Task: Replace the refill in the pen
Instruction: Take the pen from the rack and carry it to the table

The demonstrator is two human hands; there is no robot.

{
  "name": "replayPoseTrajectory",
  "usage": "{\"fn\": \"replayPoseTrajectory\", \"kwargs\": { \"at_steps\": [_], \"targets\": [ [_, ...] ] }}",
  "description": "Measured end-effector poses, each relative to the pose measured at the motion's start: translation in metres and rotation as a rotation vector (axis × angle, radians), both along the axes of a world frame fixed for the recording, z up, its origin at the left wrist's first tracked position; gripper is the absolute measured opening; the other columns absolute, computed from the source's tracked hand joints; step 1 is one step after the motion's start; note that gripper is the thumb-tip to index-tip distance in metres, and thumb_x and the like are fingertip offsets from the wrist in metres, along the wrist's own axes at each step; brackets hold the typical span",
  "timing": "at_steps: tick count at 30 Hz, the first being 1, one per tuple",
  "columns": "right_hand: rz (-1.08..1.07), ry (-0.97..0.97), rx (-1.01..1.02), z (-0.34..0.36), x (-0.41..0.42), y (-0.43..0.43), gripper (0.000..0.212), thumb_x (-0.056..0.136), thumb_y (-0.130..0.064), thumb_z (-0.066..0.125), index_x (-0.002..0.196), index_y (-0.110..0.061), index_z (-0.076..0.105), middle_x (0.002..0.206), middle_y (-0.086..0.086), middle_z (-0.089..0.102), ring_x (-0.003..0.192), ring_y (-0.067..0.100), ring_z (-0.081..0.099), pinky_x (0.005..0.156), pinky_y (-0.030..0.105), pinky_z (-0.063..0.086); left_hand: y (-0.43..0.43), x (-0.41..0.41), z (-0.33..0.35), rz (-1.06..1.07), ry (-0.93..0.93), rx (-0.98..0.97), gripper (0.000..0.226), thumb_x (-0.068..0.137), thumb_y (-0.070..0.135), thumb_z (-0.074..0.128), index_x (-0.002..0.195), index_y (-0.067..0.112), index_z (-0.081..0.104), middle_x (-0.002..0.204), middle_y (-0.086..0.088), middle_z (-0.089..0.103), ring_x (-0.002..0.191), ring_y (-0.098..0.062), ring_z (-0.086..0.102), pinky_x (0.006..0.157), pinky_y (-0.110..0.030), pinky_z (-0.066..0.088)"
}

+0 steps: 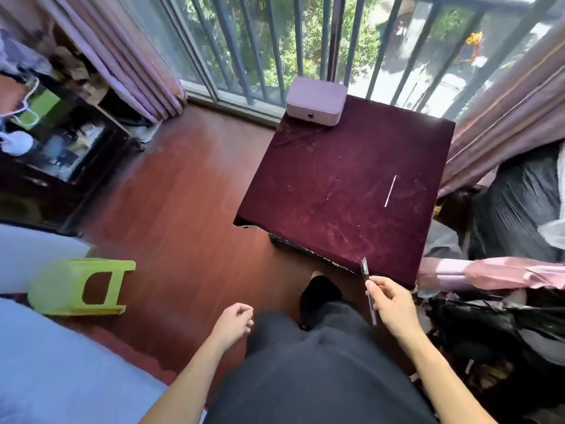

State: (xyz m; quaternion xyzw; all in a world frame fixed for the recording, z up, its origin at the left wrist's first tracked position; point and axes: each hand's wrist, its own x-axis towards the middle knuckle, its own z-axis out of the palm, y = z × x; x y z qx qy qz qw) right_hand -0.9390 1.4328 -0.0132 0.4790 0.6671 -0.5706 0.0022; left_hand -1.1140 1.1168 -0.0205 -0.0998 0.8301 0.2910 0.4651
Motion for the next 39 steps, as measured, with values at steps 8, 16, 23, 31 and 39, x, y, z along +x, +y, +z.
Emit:
{"fn": "replayPoseTrajectory", "kwargs": {
  "at_steps": [8, 16, 23, 31, 39],
  "targets": [
    [-0.082, 0.012, -0.028, 0.004, -0.071, 0.043, 0.022, 0.101, -0.018, 0.072, 0.090, -0.037, 0.074, 0.077, -0.009, 0.079, 0.081, 0.013, 0.073, 0.083, 0.042, 0.058, 0.003, -0.055, 0.006, -0.074, -0.056, -0.139, 0.012, 0.101, 0.007, 0.053, 0.101, 0.004, 0.064, 0.078, -0.010, 0.065, 0.052, -0.014, 0.052, 0.047, -0.020, 0.041],
    [-0.275, -0.002, -0.040, 0.004, -0.100, 0.036, 0.014, 0.102, -0.023, 0.071, 0.097, -0.035, 0.075, 0.084, -0.008, 0.079, 0.075, 0.005, 0.070, 0.079, 0.033, 0.057, 0.046, -0.139, -0.007, -0.305, -0.095, -0.133, 0.013, 0.101, 0.007, 0.054, 0.096, 0.005, 0.066, 0.072, -0.003, 0.064, 0.059, -0.015, 0.054, 0.052, -0.016, 0.045],
    [-0.412, -0.008, -0.039, 0.000, -0.138, 0.024, 0.019, 0.103, -0.024, 0.070, 0.092, -0.040, 0.073, 0.086, -0.017, 0.079, 0.074, 0.007, 0.069, 0.078, 0.030, 0.059, 0.139, -0.198, -0.023, -0.422, -0.114, 0.043, 0.014, 0.102, 0.009, 0.053, 0.094, 0.012, 0.063, 0.085, -0.008, 0.066, 0.061, -0.010, 0.057, 0.046, -0.011, 0.041],
    [-0.443, 0.014, -0.181, -0.028, -0.197, 0.022, 0.011, 0.105, -0.020, 0.067, 0.108, -0.029, 0.072, 0.090, -0.003, 0.079, 0.064, -0.006, 0.066, 0.062, 0.011, 0.051, 0.226, -0.196, -0.032, -0.371, -0.154, 0.282, 0.014, 0.103, 0.018, 0.054, 0.100, 0.021, 0.067, 0.083, -0.001, 0.069, 0.062, -0.007, 0.059, 0.055, -0.015, 0.045],
    [-0.409, 0.068, -0.317, -0.109, -0.226, 0.036, 0.019, 0.103, -0.012, 0.070, 0.112, -0.027, 0.077, 0.079, -0.017, 0.080, 0.067, -0.005, 0.071, 0.064, 0.012, 0.055, 0.286, -0.175, -0.094, -0.191, -0.164, 0.432, 0.017, 0.099, 0.025, 0.060, 0.095, 0.030, 0.075, 0.094, 0.002, 0.079, 0.077, 0.003, 0.071, 0.062, -0.009, 0.051]
  ]
}}
